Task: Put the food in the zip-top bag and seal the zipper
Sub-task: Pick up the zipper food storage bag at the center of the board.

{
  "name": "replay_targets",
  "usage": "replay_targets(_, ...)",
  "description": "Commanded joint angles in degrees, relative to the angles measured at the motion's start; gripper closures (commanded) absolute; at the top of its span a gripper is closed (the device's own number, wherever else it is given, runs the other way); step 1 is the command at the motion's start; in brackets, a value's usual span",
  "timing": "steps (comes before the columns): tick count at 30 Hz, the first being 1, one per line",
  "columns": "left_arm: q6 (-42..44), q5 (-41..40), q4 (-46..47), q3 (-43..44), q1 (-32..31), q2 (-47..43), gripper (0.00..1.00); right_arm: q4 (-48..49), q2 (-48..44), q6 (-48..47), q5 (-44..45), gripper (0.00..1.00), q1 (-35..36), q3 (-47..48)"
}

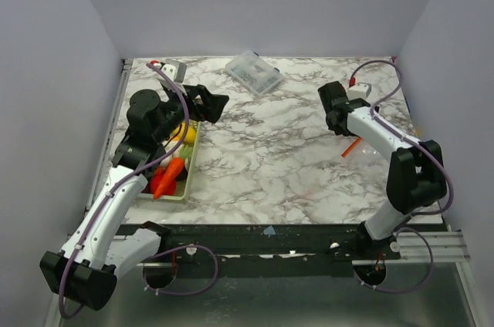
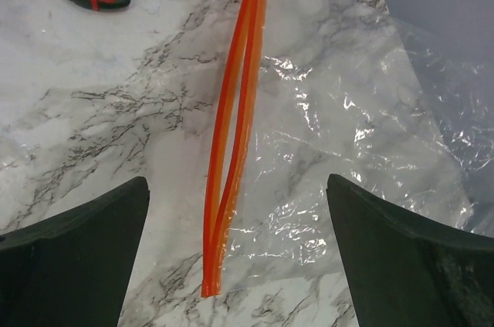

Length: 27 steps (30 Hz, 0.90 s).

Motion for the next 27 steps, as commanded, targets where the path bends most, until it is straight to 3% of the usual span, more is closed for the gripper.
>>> replay_targets(1, 1.32, 3.04, 1.01, -0.01, -0.38, 0.17, 0.01, -6.76, 4.65, 9.71, 5.19, 0.00, 0.08, 3.57)
replay_targets(7, 1.22, 3.86, 0.93, 0.20, -0.38, 0.76, 0.02, -15.91, 15.47, 17.87, 13.84, 0.02, -0.09, 9.78)
replay_targets(10, 0.87, 4.82, 1.20, 0.33, -0.36, 1.12, 0.01, -18.45, 19.70, 19.44, 16.70, 0.08, -0.03, 12.23)
replay_targets(16, 0.24, 5.74, 1.30, 0.47, -0.42, 1.58, 0.02, -19.97, 23.54, 20.02, 22.73, 0.15, -0.15, 13.18)
replay_targets(27, -0.56, 6.98, 1.73, 0.38, -0.38, 2.06, 0.02, -17.59, 27.47, 19.65, 24.66, 0.22, -0.88, 11.43)
